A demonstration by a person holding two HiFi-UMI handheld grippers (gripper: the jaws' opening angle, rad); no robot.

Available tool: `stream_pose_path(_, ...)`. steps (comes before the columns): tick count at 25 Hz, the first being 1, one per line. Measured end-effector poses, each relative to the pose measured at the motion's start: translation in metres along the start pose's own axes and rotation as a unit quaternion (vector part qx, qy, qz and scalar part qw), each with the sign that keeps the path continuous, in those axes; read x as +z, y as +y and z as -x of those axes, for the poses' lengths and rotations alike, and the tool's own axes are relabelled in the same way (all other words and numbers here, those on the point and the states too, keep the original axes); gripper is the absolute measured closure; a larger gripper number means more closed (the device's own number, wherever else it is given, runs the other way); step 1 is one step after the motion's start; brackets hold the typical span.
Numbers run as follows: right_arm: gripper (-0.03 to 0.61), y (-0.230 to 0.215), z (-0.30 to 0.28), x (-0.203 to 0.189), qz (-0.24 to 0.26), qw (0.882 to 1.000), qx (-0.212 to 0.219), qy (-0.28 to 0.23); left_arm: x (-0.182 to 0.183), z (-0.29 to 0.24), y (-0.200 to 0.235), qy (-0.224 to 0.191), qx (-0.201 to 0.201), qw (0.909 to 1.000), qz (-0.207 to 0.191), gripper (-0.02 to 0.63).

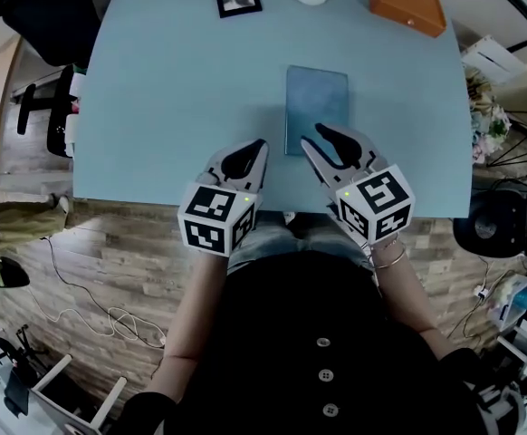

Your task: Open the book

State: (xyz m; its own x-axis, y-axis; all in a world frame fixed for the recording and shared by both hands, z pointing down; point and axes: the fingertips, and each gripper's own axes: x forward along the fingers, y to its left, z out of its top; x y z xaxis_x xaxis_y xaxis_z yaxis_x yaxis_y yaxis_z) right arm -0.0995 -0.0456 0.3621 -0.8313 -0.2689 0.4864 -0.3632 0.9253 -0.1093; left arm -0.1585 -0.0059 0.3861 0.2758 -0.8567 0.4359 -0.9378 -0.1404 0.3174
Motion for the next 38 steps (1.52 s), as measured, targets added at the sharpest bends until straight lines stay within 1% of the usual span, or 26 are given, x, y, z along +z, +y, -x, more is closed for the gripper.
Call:
stream_pose_path(5,0.461,0.0,-0.001,-0.003,0.0,1.0,-0.003,0.008,-0.008,-0.002,-0.003,0.012,-0.018,0.9997,-0.008,0.601)
stream_pose_path(9,0.462,0.002,-0.001,-0.01,-0.002,1.0,0.0,0.017,-0.016,-0.003,-0.014,0.017,-0.053,0.9984,0.012,0.601)
stream_pose_path(16,0.462,0.01,-0.014,-0.027,0.003,0.999,0.012,0.045,-0.033,-0.003,-0.019,0.022,-0.075,0.9961,0.041,0.602)
stream_pose_path(19,0.462,0.012,-0.018,-0.035,0.004,0.998,0.013,0.056,-0.039,-0.005,-0.014,0.025,-0.064,0.9966,0.045,0.602)
stream_pose_path(23,0.465,0.013,-0.023,-0.052,0.021,0.996,0.01,0.088,-0.049,-0.008,-0.006,0.027,-0.052,0.9952,0.079,0.602)
stream_pose_path(24,0.465,0.013,-0.024,-0.055,0.025,0.995,0.01,0.094,-0.052,-0.008,-0.005,0.028,-0.05,0.9949,0.082,0.602)
stream_pose_path(27,0.465,0.012,-0.029,-0.065,0.029,0.994,0.01,0.107,-0.059,-0.01,-0.003,0.035,-0.046,0.9951,0.081,0.603)
stream_pose_path(32,0.465,0.012,-0.036,-0.081,0.034,0.991,0.011,0.127,-0.068,-0.01,0.003,0.039,-0.036,0.9942,0.093,0.602)
stream_pose_path(38,0.465,0.011,-0.047,-0.093,0.046,0.988,0.01,0.145,-0.073,-0.011,0.007,0.044,-0.029,0.994,0.096,0.603)
